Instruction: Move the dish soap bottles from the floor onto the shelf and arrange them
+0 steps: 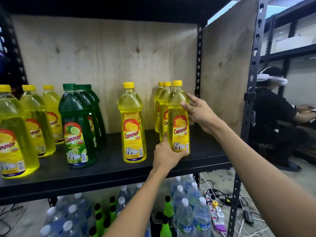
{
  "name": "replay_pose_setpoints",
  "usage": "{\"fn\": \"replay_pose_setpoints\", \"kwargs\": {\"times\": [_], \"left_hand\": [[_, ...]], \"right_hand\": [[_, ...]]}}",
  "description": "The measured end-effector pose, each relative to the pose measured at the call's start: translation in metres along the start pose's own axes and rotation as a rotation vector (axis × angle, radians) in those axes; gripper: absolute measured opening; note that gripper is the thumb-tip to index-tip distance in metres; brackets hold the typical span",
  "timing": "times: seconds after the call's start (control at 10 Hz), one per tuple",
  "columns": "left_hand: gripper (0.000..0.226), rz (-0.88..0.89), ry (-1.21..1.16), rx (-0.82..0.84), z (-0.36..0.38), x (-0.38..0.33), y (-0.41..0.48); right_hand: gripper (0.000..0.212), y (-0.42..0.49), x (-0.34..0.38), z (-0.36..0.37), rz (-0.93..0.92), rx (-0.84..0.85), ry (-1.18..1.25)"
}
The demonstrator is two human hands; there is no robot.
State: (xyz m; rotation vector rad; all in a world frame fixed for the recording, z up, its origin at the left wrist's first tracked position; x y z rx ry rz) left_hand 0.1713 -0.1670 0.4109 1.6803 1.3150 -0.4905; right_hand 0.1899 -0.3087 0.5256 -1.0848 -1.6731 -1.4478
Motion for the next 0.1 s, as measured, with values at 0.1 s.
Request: {"fn": "replay_pose_setpoints", "kwargs": {"times": [0.1], "left_hand": [[0.079,0.066,0.034,0.047,-0.0077,0.0052,-0.0255]], "right_hand": [[0.075,-0.0446,-0.0203,-0.0017,0.004,-0.195,-0.29]]}}
Point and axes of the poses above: each hand's wrist, its own y-axis towards the middle knuckle, its own z-axis out of the palm, x = y × z, the point moved 4 cm from there along y, towards the middle knuckle, and after that the axes turned 4 degrees about -y, right-handed, at the moved point
